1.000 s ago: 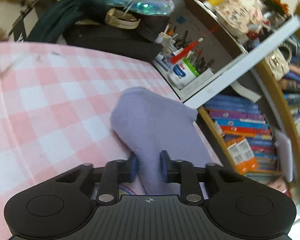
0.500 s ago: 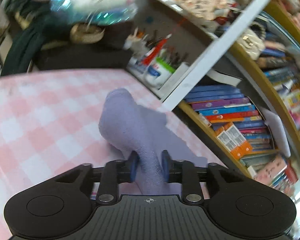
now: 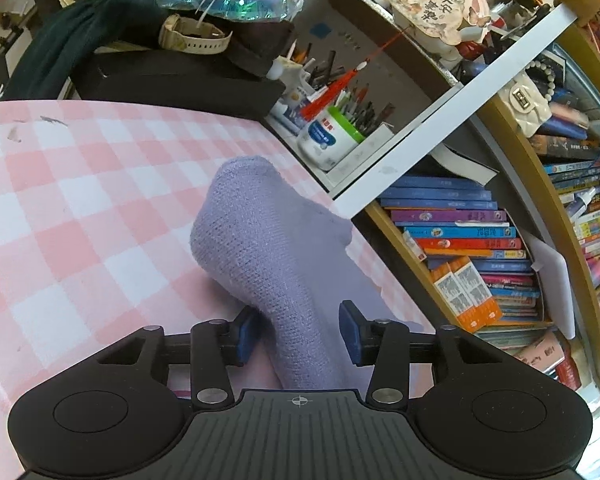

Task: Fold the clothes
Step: 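Pinch the folded lavender edge with the left gripper and smooth it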

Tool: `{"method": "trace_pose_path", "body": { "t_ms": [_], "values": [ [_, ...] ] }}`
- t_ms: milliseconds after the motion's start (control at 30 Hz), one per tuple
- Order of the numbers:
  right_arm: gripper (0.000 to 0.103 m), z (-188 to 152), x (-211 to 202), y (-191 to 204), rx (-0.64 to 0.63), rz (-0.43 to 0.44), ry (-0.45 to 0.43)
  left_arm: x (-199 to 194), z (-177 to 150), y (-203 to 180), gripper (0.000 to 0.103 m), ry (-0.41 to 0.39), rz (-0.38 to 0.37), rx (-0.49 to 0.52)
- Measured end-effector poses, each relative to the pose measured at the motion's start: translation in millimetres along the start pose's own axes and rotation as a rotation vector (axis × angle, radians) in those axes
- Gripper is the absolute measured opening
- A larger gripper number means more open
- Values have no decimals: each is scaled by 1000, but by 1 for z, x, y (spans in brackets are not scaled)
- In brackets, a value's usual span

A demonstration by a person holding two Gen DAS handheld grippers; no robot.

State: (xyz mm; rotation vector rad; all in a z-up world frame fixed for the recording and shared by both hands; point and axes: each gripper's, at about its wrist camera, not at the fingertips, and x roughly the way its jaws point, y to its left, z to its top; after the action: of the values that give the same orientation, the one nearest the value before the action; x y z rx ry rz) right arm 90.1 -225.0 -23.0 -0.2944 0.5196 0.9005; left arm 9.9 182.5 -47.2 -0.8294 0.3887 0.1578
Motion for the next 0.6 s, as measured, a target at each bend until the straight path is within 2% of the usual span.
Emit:
{"method": "trace_pose_path", "body": {
  "t_ms": [233, 600],
  "values": [
    [88, 0, -1, 0, 4, 2, 1, 1, -2, -4, 39, -17, 11, 19],
    [88, 0, -1, 0, 6, 4, 2, 2, -4, -6, 43, -15, 21, 42]
  ]
}}
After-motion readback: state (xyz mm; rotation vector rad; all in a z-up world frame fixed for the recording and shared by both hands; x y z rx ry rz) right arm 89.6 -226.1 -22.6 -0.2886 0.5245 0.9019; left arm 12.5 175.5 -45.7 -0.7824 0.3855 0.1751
